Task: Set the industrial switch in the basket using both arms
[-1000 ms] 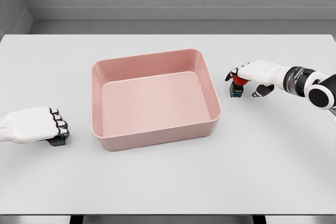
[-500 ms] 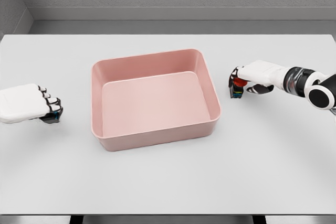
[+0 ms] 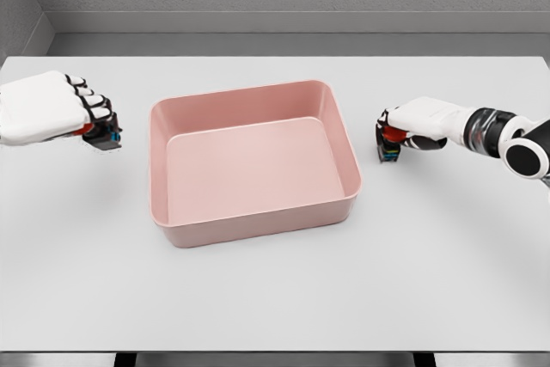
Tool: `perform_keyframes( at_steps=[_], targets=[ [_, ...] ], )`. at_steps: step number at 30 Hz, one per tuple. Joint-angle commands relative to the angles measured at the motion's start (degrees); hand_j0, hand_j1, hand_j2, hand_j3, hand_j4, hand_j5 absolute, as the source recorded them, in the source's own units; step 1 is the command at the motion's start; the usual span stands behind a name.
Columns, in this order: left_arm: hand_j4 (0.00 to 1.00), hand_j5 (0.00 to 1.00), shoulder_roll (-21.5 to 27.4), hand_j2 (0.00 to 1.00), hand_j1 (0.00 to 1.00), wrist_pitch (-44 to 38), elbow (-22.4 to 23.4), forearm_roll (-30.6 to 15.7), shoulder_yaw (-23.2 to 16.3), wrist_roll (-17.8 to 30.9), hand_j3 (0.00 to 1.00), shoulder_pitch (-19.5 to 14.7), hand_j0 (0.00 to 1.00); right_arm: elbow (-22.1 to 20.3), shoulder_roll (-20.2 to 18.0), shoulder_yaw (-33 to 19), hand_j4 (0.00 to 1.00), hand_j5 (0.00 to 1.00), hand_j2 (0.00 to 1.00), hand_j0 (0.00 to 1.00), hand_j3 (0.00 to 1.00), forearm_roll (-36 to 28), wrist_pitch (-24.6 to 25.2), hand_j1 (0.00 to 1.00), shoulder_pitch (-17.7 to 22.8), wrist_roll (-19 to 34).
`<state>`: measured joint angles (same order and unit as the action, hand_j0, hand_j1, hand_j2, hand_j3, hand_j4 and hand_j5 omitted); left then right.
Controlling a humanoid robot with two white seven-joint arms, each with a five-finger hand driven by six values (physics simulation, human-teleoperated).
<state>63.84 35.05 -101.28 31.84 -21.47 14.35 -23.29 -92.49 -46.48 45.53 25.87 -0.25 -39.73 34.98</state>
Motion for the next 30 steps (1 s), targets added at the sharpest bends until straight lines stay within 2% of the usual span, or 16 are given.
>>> perform_keyframes(
  at_steps=[1, 7, 9, 16, 22, 23, 24, 26, 28, 30],
  targets=[
    [0.35, 0.35, -1.97, 0.35, 0.35, -0.05, -0.06, -2.92, -0.07, -0.11, 0.35, -0.09, 0.35, -0.14, -0.19, -0.27, 0.46, 0.46, 0.46, 0.46, 0.46, -0.03, 0.07, 0.46, 0.00, 0.02],
    [0.35, 0.35, -7.77, 0.35, 0.35, -0.05, -0.32, -4.24, -0.42, -0.11, 0.35, -2.02, 0.35, -0.94, -0.19, -0.36, 0.46, 0.46, 0.46, 0.46, 0.46, -0.12, 0.34, 0.46, -0.88, 0.02],
    [0.35, 0.35, -9.96, 0.35, 0.35, -0.05, -0.32, -4.24, -0.51, -0.02, 0.35, -2.90, 0.35, -1.46, -0.19, -1.94, 0.46, 0.46, 0.46, 0.46, 0.46, -0.12, 0.34, 0.46, -0.88, 0.02],
    [0.36, 0.36, -15.68, 0.36, 0.36, -0.05, -0.67, -3.54, -2.17, 0.33, 0.36, -2.90, 0.36, -3.13, -0.37, -2.99, 0.45, 0.45, 0.45, 0.45, 0.45, -0.12, 0.51, 0.45, -0.88, 0.02],
    [0.40, 0.40, -20.43, 0.40, 0.40, -0.05, -0.32, 1.64, -4.72, 0.33, 0.40, -3.08, 0.40, -5.33, -0.89, -5.10, 0.45, 0.45, 0.45, 0.45, 0.45, -0.12, 0.60, 0.45, -0.62, 0.02],
    [0.43, 0.43, -21.30, 0.43, 0.43, -0.05, -0.23, 2.35, -4.99, 0.42, 0.43, -3.08, 0.43, -5.42, -0.89, -5.54, 0.45, 0.45, 0.45, 0.45, 0.45, -0.12, 0.60, 0.45, -0.70, 0.02],
    [0.56, 0.56, -22.44, 0.56, 0.56, -0.05, -0.15, 3.49, -5.08, 0.42, 0.56, -3.08, 0.56, -5.51, -0.89, -6.16, 0.45, 0.45, 0.45, 0.45, 0.45, -0.12, 0.42, 0.45, -0.62, 0.02],
    [0.67, 0.67, -23.85, 0.67, 0.67, -0.05, -0.15, 4.28, -5.43, 0.42, 0.67, -3.08, 0.67, -7.17, -0.89, -6.25, 0.45, 0.45, 0.45, 0.45, 0.45, -0.12, 0.51, 0.45, -0.62, 0.02],
    [0.86, 0.86, -24.91, 0.86, 0.86, -0.05, -0.06, 5.60, -5.43, 0.33, 0.86, -3.08, 0.86, -7.88, -0.81, -8.09, 0.45, 0.45, 0.45, 0.45, 0.45, -0.30, 0.60, 0.45, -0.44, 0.02],
    [0.92, 0.92, -25.43, 0.92, 0.92, -0.05, -0.06, 5.69, -5.43, 0.42, 0.92, -3.08, 0.92, -7.88, -0.72, -8.18, 0.45, 0.45, 0.45, 0.45, 0.45, -0.39, -0.01, 0.45, -0.70, 0.02]
  ],
)
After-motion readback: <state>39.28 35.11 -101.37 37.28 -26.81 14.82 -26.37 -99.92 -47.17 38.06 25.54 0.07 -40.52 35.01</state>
